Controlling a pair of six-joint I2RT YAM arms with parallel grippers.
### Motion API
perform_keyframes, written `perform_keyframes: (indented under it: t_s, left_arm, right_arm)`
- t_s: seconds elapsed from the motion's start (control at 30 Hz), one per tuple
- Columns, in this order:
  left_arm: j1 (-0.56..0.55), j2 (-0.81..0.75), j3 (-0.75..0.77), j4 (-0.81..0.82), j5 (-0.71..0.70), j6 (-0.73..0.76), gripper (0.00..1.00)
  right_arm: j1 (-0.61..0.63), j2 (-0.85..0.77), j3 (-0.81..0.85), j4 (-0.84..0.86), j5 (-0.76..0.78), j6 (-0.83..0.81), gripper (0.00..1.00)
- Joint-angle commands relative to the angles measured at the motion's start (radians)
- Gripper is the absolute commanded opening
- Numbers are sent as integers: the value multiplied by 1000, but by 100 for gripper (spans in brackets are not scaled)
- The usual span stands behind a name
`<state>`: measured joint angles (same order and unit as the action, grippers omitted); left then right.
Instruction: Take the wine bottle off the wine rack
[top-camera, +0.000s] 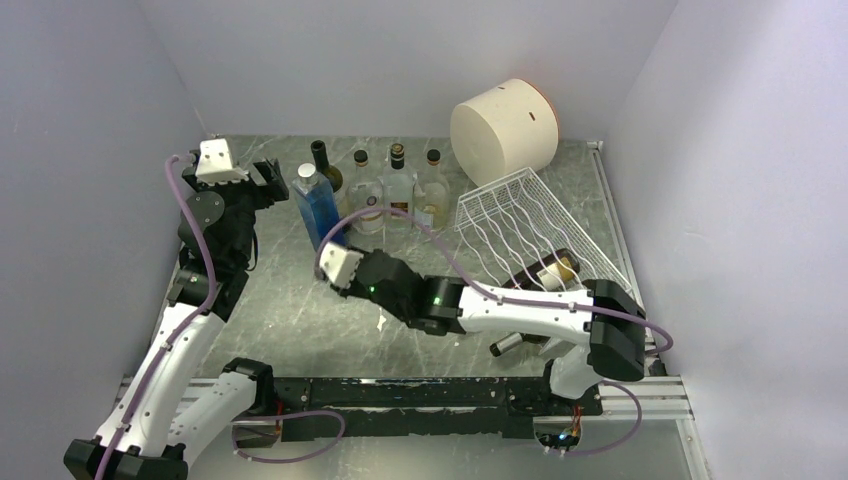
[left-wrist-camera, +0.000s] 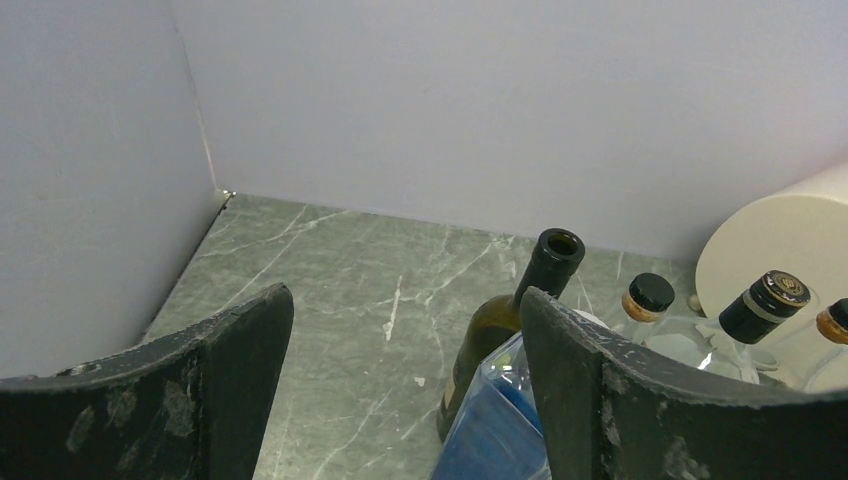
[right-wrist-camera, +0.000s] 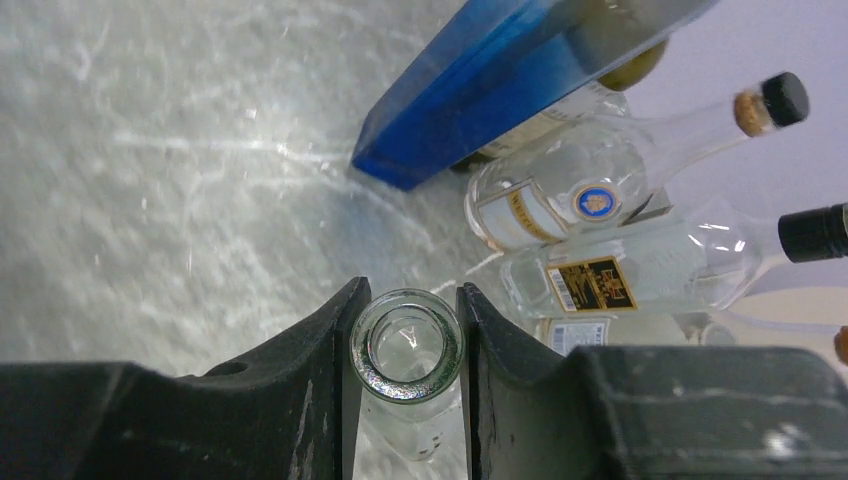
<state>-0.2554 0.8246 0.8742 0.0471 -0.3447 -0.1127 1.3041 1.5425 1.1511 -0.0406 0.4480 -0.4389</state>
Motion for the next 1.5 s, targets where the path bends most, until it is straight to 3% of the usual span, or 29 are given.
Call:
perform_keyframes:
  t_s: [0.0,0.3,0.53,1.47]
  left_arm:
    - [-3,-18,29,-4,7,-7,88]
    - [-4,-24,32,-5,23,-14,88]
    - [-2,-26,33,-5,24,-16,88]
    - [-2,-28,32,-6,14,-13,87]
  right_arm:
    - [-92,-20,70,161,-107,162,0]
    - [-248,83,198,259,-295,302,0]
    - [-343,176,295,275,-346,390,0]
    - [-379,308,349,288,-333,393,0]
